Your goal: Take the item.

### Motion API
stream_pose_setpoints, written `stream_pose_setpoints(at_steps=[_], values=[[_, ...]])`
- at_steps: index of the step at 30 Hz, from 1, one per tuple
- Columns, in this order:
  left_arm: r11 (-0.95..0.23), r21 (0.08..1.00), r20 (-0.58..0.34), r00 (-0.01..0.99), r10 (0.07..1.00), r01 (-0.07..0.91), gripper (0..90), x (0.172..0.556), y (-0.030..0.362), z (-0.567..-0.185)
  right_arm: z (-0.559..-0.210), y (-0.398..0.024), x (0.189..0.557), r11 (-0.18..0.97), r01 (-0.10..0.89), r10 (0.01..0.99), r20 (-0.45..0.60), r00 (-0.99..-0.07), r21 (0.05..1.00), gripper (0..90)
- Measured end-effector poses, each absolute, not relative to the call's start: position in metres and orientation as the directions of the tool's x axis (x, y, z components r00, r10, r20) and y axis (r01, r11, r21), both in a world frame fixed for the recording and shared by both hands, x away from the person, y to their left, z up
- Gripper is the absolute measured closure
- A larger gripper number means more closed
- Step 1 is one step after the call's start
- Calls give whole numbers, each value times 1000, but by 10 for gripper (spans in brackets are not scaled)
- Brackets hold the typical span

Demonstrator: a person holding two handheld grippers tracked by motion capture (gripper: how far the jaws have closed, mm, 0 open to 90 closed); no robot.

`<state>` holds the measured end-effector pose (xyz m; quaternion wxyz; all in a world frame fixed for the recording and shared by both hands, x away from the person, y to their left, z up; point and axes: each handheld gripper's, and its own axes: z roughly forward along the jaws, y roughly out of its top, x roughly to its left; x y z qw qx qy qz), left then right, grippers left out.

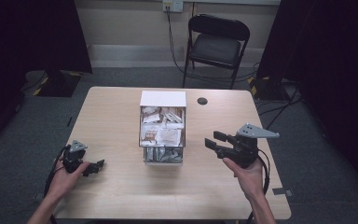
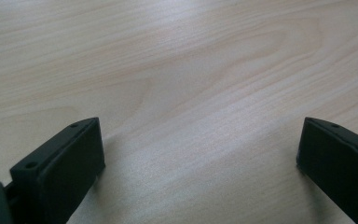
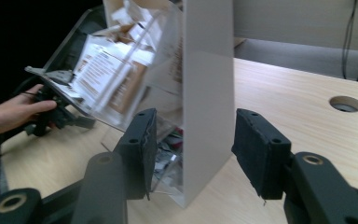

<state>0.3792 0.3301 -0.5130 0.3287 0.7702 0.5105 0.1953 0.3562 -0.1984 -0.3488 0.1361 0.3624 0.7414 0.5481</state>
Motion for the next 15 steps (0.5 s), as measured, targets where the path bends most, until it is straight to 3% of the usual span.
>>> stream_pose_setpoints(at_steps=[15], values=[[-262,706,-35,402,915,658,2,379,330,-513,-318,-173,349,138,325,595,184,-782,936,539]])
